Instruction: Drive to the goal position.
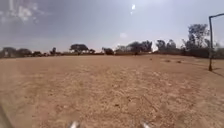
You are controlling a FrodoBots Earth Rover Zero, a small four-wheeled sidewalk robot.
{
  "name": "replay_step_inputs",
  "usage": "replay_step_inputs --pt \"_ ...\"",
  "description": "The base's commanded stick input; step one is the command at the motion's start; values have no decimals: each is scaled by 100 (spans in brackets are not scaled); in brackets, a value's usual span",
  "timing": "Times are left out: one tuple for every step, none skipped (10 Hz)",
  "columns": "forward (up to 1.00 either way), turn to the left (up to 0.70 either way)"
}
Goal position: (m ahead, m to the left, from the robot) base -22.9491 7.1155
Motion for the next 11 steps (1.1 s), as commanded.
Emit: replay_step_inputs --pt "70 35" --pt "70 35" --pt "70 35" --pt "70 35" --pt "70 35" --pt "70 35" --pt "70 35" --pt "70 35" --pt "70 35" --pt "70 35" --pt "70 35"
